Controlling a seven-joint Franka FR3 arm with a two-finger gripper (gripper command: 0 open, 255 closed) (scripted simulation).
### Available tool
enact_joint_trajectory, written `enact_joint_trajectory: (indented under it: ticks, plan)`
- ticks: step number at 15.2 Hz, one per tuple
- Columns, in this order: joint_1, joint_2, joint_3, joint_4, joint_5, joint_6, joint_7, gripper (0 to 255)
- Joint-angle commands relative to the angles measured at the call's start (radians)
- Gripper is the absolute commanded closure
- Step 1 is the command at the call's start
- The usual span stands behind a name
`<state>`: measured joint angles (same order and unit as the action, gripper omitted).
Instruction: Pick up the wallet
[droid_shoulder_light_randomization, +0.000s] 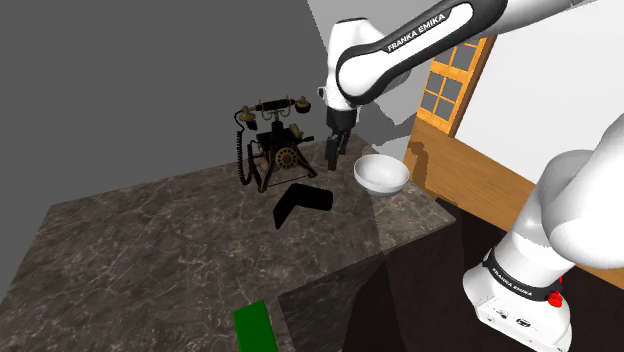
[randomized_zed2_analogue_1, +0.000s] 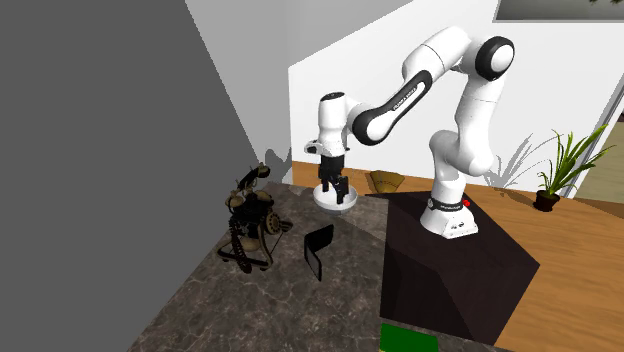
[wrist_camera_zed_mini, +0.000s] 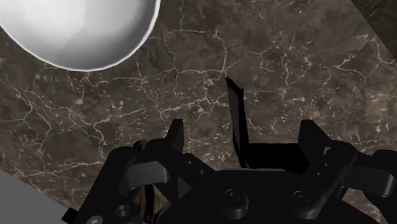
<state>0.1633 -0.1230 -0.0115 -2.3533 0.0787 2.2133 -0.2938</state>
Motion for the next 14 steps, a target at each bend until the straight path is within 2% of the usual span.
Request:
enact_joint_trajectory:
  ticks: [1,8,14]
  plan:
    - [0.012,0.075,0.009,0.025,0.008,0.05,-0.016,0]
    - [0.043,0.334,0.043,0.18,0.018,0.156,-0.067,0]
    - [0.043,0.393,0.044,0.167,0.023,0.227,-0.074,0]
